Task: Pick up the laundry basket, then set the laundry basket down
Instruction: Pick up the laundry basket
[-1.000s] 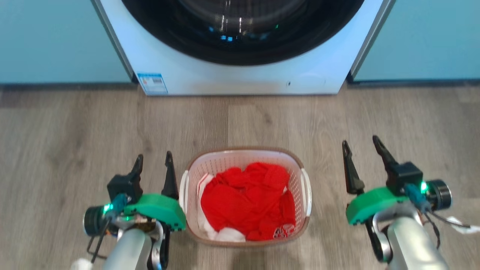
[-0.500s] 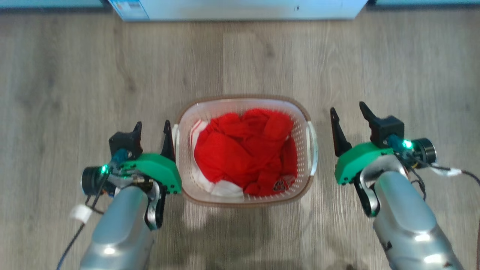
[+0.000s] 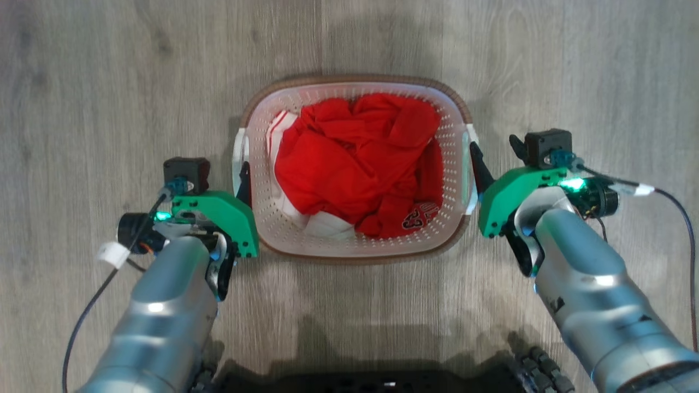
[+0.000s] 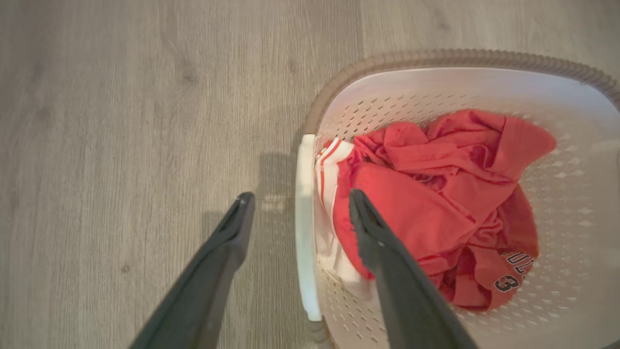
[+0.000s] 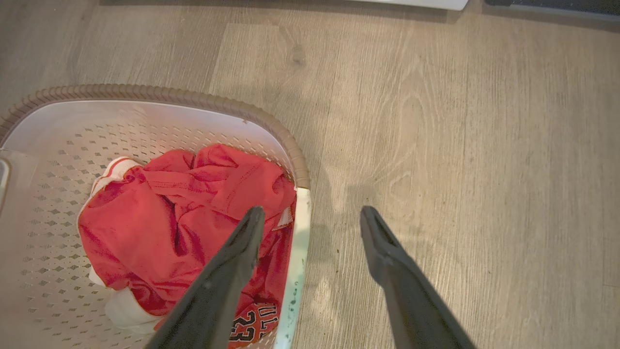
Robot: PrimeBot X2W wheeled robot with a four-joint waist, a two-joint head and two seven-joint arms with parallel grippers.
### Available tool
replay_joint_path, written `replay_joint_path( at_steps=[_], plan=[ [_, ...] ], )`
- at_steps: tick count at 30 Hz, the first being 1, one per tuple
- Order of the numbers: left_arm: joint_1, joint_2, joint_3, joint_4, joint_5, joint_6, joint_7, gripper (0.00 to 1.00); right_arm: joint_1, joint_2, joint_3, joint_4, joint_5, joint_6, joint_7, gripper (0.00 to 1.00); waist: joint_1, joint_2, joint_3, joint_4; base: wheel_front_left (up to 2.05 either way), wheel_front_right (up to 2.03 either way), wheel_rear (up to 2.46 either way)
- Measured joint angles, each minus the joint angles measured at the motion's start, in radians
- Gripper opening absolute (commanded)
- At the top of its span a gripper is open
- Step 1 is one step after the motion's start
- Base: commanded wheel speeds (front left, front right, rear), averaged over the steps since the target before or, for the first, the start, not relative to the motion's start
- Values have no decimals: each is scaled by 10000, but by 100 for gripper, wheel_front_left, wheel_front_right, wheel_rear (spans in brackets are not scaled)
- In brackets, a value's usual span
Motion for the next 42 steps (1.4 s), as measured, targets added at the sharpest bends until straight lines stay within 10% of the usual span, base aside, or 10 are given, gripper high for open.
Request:
replay_joint_path(
  at_steps=[13, 42],
  plan=[
    [-1499, -29, -1256, 1829, -826, -830, 144, 100, -1408, -59, 1116, 1377, 1411, 0, 660, 100, 1, 0, 1179, 117, 0, 0, 0],
    [-2794, -44, -2936, 2458, -2186, -1185, 2027, 100, -2405, -69, 3060, 2071, 3436, 0, 1588, 100, -1, 0, 2231, 82, 0, 0, 0]
  ],
)
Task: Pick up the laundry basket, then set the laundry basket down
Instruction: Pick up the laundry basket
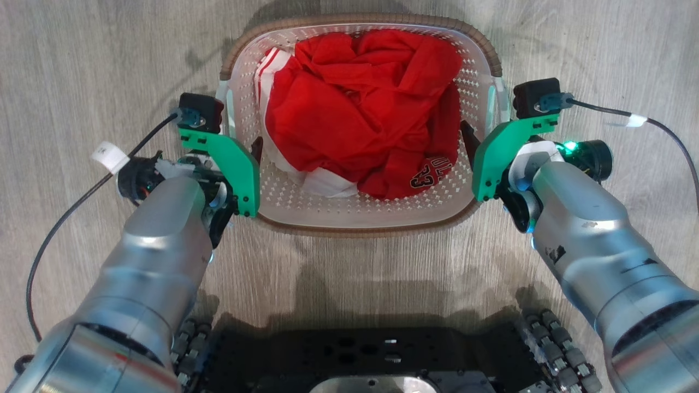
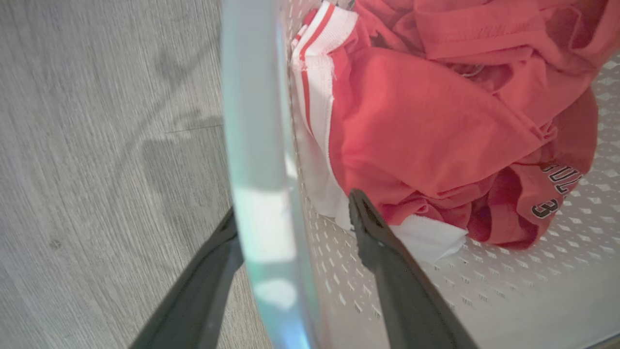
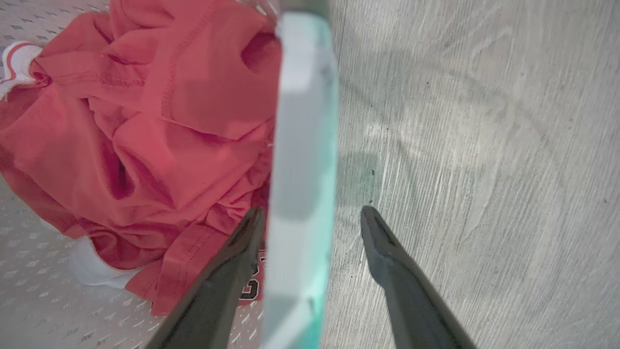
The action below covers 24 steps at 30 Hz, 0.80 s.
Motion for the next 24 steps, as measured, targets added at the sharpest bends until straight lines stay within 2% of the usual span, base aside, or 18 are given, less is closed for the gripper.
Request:
replay_joint_path(
  at_steps=[17, 18, 19, 20, 21, 24],
  plan=[
    [-16, 2, -899, -244, -947, 8, -33, 100, -105, -2, 458, 336, 650, 0, -163, 100, 0, 1, 89, 198, 0, 0, 0],
    [-16, 0, -930, -265, -993, 12, -88, 100, -159, -2, 495, 343, 663, 0, -165, 80, 0, 1, 96, 204, 0, 0, 0],
    [-28, 2, -999, -278, -1087, 25, -146, 55, -244, -2, 533, 339, 767, 0, -228, 8, 0, 1, 122, 210, 0, 0, 0],
    [-39, 2, -1049, -278, -1147, 25, -146, 8, -265, -2, 543, 345, 823, 0, -251, 0, 0, 1, 138, 211, 0, 0, 0],
    [-58, 2, -1127, -278, -1200, 25, -146, 0, -282, -2, 556, 362, 838, 0, -253, 0, 0, 1, 152, 211, 0, 0, 0],
    [-138, 0, -1231, -230, -1417, 107, -148, 0, -374, 6, 571, 430, 978, 0, -318, 0, 0, 1, 187, 209, 0, 0, 0]
  ],
)
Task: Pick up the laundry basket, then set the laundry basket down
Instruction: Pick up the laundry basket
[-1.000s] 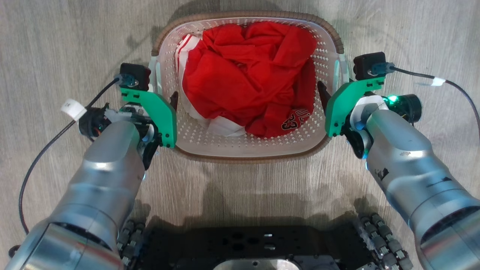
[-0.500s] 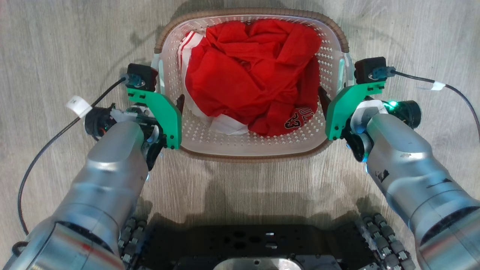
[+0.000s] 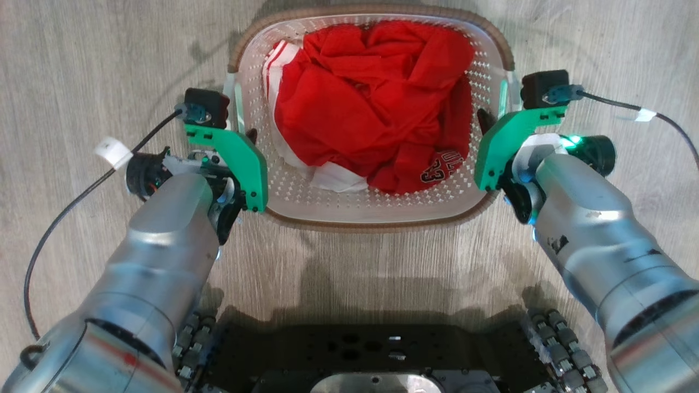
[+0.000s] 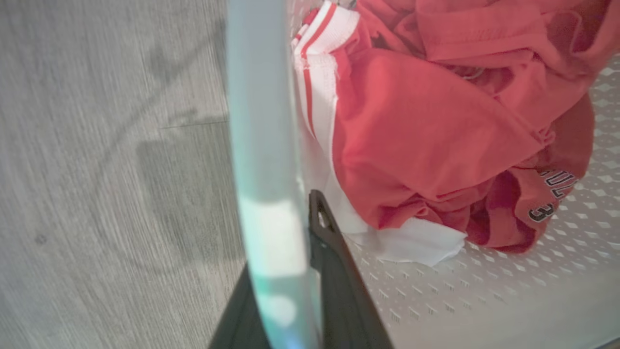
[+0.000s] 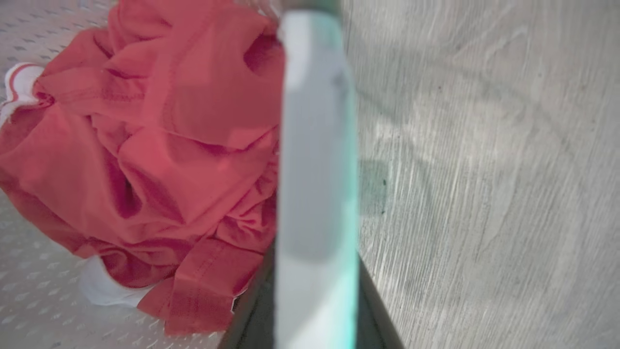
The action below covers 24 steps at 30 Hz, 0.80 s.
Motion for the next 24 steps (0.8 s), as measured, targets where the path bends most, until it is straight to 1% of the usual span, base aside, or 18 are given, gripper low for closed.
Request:
replay_joint_path(
  at_steps=[14, 18, 24],
  plan=[
    [-46, 4, -683, 4, -652, -2, 44, 0, -165, 4, 209, 247, 301, 2, -42, 0, 1, 0, -58, 22, 0, 0, 0],
    [-43, 8, -1007, 52, -677, -8, 48, 0, -161, -4, 332, 245, 485, 2, 199, 0, 1, 0, -268, 28, 0, 0, 0],
    [-8, 12, -1603, 178, -642, -13, 251, 0, 13, -6, 585, 209, 813, 2, 911, 0, 0, 0, -857, 6, 0, 0, 0]
  ],
)
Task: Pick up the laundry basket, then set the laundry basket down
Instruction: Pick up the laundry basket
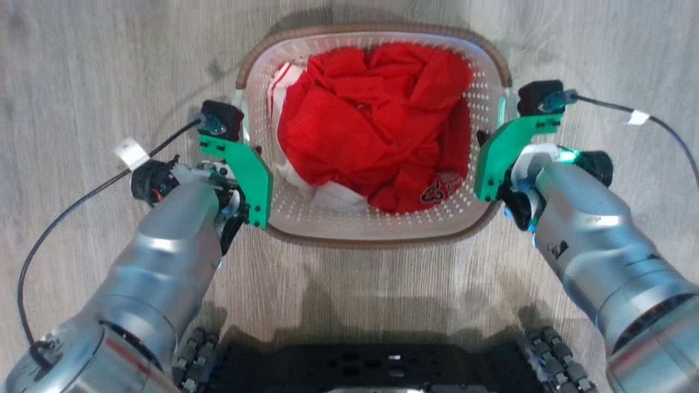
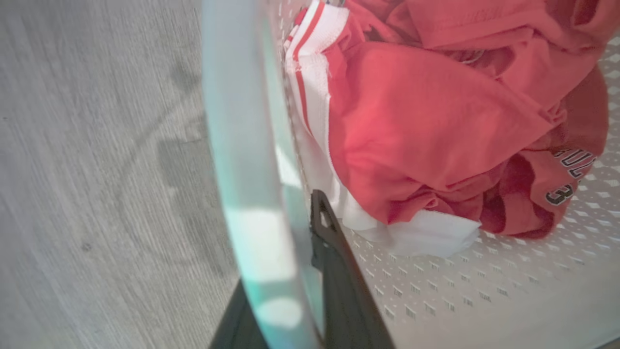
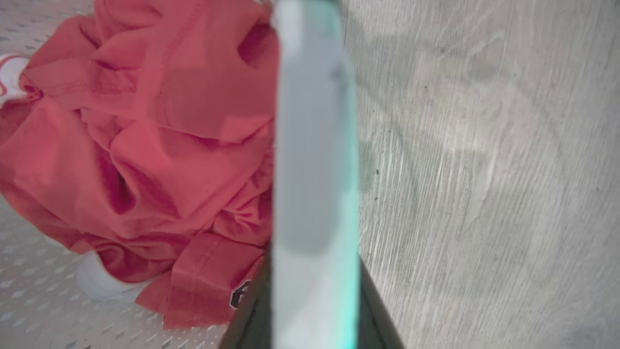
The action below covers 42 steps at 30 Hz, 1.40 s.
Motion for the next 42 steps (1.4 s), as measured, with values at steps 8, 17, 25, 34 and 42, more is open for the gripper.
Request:
replay_joint_path(
  at_steps=[8, 17, 25, 34, 42],
  plan=[
    [539, 10, -416, 109, 67, -10, 690, 0, 640, 0, 426, -313, 522, -2, 963, 0, -1, 0, -1259, -118, 0, 0, 0],
    [1505, 4, -677, 161, -228, -96, 1482, 0, 1560, 0, 963, -466, 1179, -4, 2013, 0, -1, 1, -3090, -296, 0, 0, 0],
    [2585, 61, -1026, -261, -821, -92, 2337, 0, 2382, -48, 1425, -512, 1586, -6, 2991, 0, -1, 1, -4723, -381, 0, 0, 0],
    [3412, 518, -1647, -926, -1553, -86, 3183, 0, 3261, -107, 1971, -915, 2102, -92, 3591, 0, -2, 1, -6653, -402, 0, 0, 0],
    [4056, 677, -2027, -1101, -2088, -88, 3507, 0, 3875, -104, 2347, -1012, 2456, -92, 3764, 0, -2, 0, -8019, -389, 0, 0, 0]
  ],
)
